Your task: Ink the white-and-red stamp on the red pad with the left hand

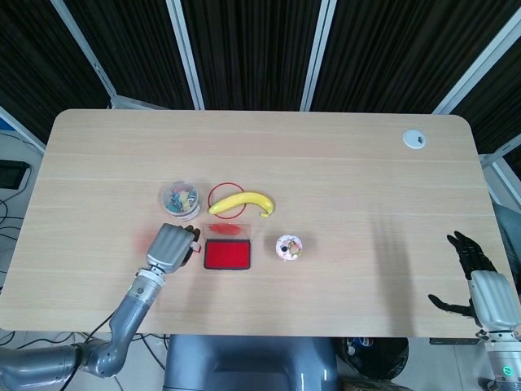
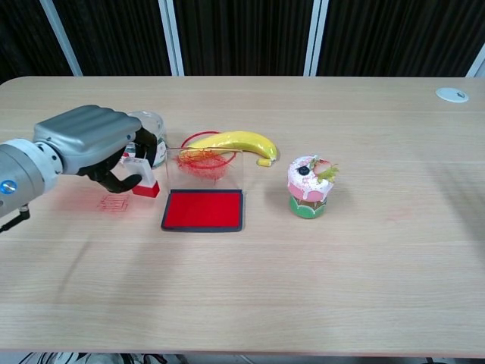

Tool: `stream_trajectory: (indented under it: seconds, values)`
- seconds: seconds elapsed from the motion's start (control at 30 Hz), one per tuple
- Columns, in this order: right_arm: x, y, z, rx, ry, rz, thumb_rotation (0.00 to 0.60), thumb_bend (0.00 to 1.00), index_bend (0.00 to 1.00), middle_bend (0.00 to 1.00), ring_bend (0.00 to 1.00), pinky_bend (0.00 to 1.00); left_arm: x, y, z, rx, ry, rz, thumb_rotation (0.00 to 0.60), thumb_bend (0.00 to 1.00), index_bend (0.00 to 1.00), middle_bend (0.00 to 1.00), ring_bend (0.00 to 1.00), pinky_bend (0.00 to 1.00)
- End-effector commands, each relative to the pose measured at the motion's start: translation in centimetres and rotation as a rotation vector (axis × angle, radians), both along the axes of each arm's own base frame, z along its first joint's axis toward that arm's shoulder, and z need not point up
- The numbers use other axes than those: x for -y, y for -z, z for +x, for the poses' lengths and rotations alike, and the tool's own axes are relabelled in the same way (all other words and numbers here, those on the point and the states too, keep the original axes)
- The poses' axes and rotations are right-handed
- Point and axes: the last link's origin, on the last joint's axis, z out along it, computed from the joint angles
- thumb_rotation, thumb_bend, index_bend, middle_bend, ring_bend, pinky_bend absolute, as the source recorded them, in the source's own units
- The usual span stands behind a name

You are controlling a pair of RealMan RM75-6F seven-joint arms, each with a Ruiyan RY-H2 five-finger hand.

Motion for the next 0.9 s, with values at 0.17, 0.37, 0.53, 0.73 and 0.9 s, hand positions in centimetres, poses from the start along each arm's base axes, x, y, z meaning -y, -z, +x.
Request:
stream_trajectory:
  seconds: [0.17, 0.37, 0.53, 0.73, 0.9]
  values:
    - [0.0, 0.0, 0.0, 0.001, 0.001, 0.001, 0.600, 0.15, 0.00, 0.00, 0.00, 0.18, 0.1, 2.5, 2.6, -0.003, -0.003, -0.014, 0.600, 0.57, 0.73, 0.74, 0.61, 0.70]
    - [0.0, 0.1, 0.0, 0.002, 0.002, 0.002, 0.600, 0.15, 0.00, 0.00, 0.00, 0.18, -0.1, 3.6, 4.0, -0.017, 0.006, -0.014, 0.600, 0.57, 0.73, 0.74, 0.61, 0.70]
    - [0.1, 0.1, 0.0, 0.003, 0.003, 0.003, 0.600, 0.15, 0.00, 0.00, 0.00, 0.18, -0.3, 4.1, 4.8, -0.034, 0.017, -0.011, 0.600, 0.57, 0.73, 0.74, 0.61, 0.70]
    - [0.1, 0.1, 0.0, 0.003, 0.004, 0.005, 0.600, 0.15, 0.00, 0.00, 0.00, 0.18, -0.3, 4.5, 5.3, -0.059, 0.030, -0.013, 0.600, 0.57, 0.73, 0.75, 0.61, 0.70]
    - [0.1, 0.1, -0.1, 0.003, 0.005, 0.004, 0.600, 0.15, 0.00, 0.00, 0.00, 0.18, -0.3, 4.9, 5.3, -0.072, 0.031, -0.019, 0.600, 0.57, 0.73, 0.75, 0.62, 0.70]
